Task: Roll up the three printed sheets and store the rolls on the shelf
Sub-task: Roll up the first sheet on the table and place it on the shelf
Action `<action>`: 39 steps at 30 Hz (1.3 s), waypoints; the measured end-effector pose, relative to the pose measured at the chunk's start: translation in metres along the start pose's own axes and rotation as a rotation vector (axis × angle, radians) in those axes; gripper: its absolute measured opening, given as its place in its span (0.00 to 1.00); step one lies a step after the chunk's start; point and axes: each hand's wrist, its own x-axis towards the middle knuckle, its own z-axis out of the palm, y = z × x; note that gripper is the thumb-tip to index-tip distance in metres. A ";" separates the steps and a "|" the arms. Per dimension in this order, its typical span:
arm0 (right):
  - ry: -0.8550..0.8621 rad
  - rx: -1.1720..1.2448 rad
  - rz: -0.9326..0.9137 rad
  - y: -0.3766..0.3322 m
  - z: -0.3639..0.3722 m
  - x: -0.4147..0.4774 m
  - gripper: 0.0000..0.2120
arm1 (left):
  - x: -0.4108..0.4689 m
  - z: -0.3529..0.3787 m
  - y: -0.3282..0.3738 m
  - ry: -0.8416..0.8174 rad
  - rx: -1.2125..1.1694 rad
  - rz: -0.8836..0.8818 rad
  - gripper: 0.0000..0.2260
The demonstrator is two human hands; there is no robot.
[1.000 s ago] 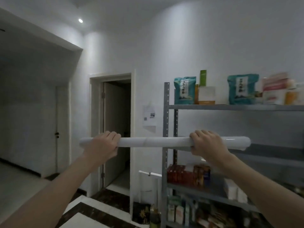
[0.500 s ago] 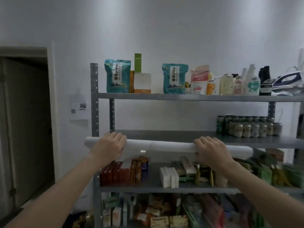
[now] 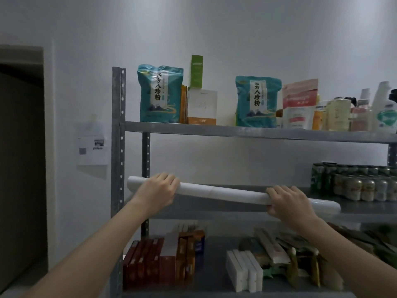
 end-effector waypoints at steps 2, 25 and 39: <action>-0.009 -0.009 -0.001 -0.004 0.024 0.016 0.18 | 0.007 0.028 -0.010 -0.018 -0.009 -0.015 0.13; -0.005 0.091 -0.086 0.007 0.322 0.221 0.23 | 0.151 0.299 -0.074 -0.155 0.037 -0.175 0.16; -0.121 0.136 -0.117 -0.050 0.415 0.291 0.21 | 0.149 0.415 -0.126 -0.323 0.050 -0.210 0.21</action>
